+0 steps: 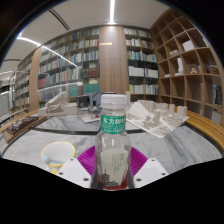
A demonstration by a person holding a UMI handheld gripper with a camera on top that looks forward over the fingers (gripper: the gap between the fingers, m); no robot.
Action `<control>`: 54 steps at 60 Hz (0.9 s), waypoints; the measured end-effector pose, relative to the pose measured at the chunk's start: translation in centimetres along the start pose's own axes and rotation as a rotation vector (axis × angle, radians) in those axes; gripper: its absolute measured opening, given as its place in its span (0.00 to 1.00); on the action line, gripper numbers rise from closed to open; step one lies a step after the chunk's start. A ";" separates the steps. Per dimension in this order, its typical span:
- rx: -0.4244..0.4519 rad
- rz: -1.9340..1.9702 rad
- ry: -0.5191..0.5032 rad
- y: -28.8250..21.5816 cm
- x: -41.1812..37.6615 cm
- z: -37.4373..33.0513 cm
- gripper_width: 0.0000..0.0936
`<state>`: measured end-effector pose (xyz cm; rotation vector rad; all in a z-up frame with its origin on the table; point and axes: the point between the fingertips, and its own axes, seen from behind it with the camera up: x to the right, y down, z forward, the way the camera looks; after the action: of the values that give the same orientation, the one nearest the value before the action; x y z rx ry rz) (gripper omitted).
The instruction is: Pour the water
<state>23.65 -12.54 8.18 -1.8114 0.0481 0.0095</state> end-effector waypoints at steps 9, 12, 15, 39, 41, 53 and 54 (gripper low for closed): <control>0.003 -0.049 0.021 0.6 -0.4 -0.3 0.55; -0.036 -0.043 0.034 0.8 0.4 -0.2 0.61; -0.071 -0.038 0.050 0.9 0.5 -0.7 0.77; -0.111 -0.085 0.089 -4.2 -3.2 -18.7 0.92; -0.116 -0.086 0.091 -4.2 -3.7 -20.6 0.91; -0.128 -0.075 0.088 -3.6 -6.6 -30.3 0.91; -0.129 -0.074 0.083 -3.5 -6.9 -30.9 0.91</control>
<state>16.28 -41.54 19.19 -1.9413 0.0398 -0.1180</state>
